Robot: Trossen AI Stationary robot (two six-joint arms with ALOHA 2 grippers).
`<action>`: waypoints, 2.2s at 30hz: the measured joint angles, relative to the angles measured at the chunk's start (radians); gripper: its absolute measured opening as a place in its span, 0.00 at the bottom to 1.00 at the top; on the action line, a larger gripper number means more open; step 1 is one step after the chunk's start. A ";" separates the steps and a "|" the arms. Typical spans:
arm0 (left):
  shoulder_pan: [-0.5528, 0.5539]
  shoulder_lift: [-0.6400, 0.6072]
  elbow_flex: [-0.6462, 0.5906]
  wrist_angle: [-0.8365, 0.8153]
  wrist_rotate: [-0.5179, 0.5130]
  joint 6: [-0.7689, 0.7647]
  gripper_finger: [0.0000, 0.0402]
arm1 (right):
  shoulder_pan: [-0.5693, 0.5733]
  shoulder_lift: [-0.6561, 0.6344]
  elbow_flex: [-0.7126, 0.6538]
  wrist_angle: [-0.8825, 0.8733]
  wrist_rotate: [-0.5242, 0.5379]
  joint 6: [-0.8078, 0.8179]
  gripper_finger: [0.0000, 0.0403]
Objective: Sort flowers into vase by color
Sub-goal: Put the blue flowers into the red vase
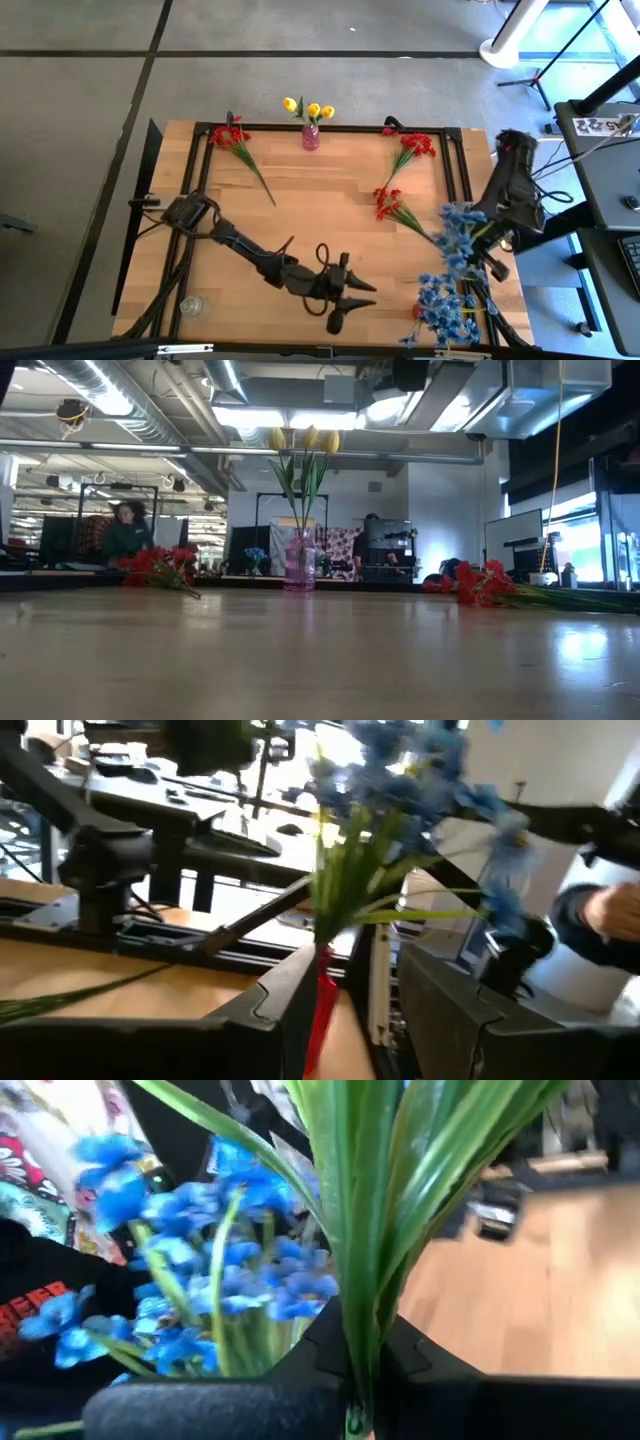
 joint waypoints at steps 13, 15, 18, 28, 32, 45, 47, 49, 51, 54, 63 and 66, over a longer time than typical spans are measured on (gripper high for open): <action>0.030 0.000 0.000 0.013 -0.044 -0.017 0.34 | 0.311 0.080 -0.243 0.686 0.237 -0.390 0.03; 0.034 0.000 0.000 0.013 -0.046 -0.018 0.34 | 0.312 0.120 -0.270 0.783 0.230 -0.434 0.03; 0.041 0.000 0.000 0.013 -0.046 -0.021 0.34 | 0.314 0.183 -0.280 0.920 0.227 -0.508 0.03; 0.072 0.000 0.000 0.010 -0.039 -0.019 0.34 | 0.219 0.427 -0.279 1.179 0.238 -0.616 0.03; 0.076 0.000 0.000 0.007 -0.038 -0.018 0.34 | 0.140 0.494 -0.279 1.199 0.155 -0.564 0.03; 0.032 0.000 0.000 -0.010 -0.037 -0.017 0.34 | 0.258 0.358 -0.279 1.176 0.180 -0.612 0.03; 0.028 0.000 0.000 -0.010 -0.037 -0.017 0.34 | 0.281 0.358 -0.279 1.165 0.187 -0.613 0.03; 0.025 0.000 0.000 -0.010 -0.037 -0.017 0.34 | 0.290 0.368 -0.278 1.148 0.203 -0.612 0.03; 0.025 0.000 0.000 -0.010 -0.037 -0.017 0.34 | 0.287 0.381 -0.278 1.135 0.227 -0.613 0.03; 0.026 0.000 0.000 -0.010 -0.045 -0.017 0.34 | 0.288 0.383 -0.278 1.137 0.231 -0.612 0.03; 0.027 0.000 0.000 -0.010 -0.046 -0.019 0.34 | 0.302 0.258 -0.278 1.027 0.217 -0.586 0.03; 0.027 0.000 0.000 -0.009 -0.047 -0.020 0.34 | 0.333 0.203 -0.278 0.957 0.220 -0.577 0.03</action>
